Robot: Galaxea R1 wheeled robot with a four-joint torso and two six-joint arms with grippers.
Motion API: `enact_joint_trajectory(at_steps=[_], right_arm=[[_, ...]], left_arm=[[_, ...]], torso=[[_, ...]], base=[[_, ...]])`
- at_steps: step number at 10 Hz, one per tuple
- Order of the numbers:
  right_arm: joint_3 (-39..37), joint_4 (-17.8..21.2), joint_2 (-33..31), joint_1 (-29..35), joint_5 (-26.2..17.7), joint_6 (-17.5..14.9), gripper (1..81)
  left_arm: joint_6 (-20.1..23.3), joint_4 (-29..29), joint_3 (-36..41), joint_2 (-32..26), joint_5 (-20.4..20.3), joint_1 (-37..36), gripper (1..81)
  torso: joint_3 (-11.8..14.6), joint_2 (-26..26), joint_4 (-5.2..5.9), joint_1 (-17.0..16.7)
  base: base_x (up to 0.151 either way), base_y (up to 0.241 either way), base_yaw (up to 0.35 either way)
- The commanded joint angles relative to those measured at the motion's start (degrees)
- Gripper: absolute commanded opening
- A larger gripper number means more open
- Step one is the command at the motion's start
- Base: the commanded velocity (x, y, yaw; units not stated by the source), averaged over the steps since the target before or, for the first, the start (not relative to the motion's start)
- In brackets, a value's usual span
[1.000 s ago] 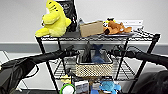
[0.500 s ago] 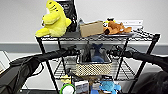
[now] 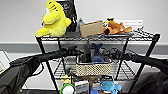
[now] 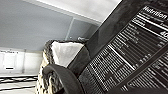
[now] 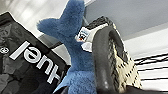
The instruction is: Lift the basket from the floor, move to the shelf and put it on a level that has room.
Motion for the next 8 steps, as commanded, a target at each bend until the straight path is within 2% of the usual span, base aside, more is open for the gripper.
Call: enact_joint_trajectory(at_steps=[1,3,8], right_arm=[[3.9,1.2,-3.0,10.8,0.0,0.3,81.1],[8.8,1.3,-7.2,10.9,0.8,1.6,81.1],[22.5,1.2,-19.0,10.2,3.9,3.5,81.1]], left_arm=[[0.3,0.3,2.3,-1.4,0.8,-10.8,81.1],[0.0,0.3,7.0,-4.6,0.9,-10.4,81.1],[-0.3,0.6,21.6,-18.0,0.2,-8.6,81.1]], torso=[[0.0,0.0,0.00,0.0],[0.0,0.0,0.00,0.0],[0.0,0.0,0.00,0.0]], base=[[0.000,0.000,0.000],[0.000,0.000,0.000],[0.000,0.000,0.000]])
